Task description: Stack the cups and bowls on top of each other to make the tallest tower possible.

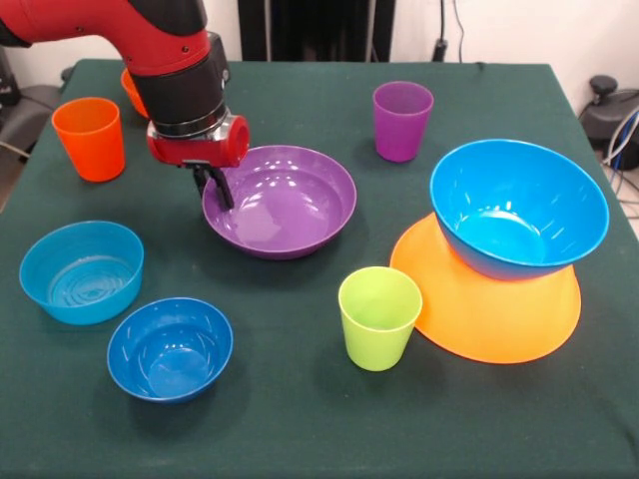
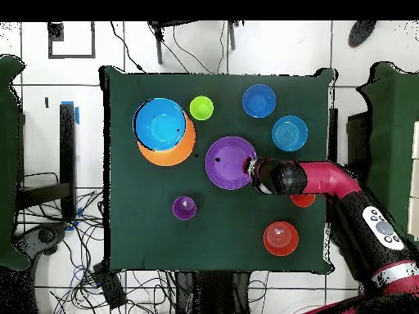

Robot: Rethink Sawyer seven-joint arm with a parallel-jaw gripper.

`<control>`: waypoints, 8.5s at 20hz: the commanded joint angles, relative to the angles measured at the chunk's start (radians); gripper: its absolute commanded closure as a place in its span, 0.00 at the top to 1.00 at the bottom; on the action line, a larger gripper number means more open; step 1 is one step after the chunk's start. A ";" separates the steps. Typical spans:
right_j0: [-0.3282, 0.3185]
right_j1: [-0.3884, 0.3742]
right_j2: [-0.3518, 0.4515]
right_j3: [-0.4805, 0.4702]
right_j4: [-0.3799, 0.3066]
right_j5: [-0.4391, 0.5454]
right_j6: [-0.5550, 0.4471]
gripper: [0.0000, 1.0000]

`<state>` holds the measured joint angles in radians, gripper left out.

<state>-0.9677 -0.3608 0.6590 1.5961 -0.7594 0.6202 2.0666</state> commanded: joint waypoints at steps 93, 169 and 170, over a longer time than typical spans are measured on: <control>0.214 -0.302 0.049 0.173 0.483 -0.198 0.108 0.00; 0.299 -0.197 -0.008 0.054 0.516 -0.175 0.015 1.00; 0.298 -0.198 -0.008 0.053 0.517 -0.174 0.016 1.00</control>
<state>-0.6763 -0.6092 0.6713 1.6965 -0.2441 0.4514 2.0637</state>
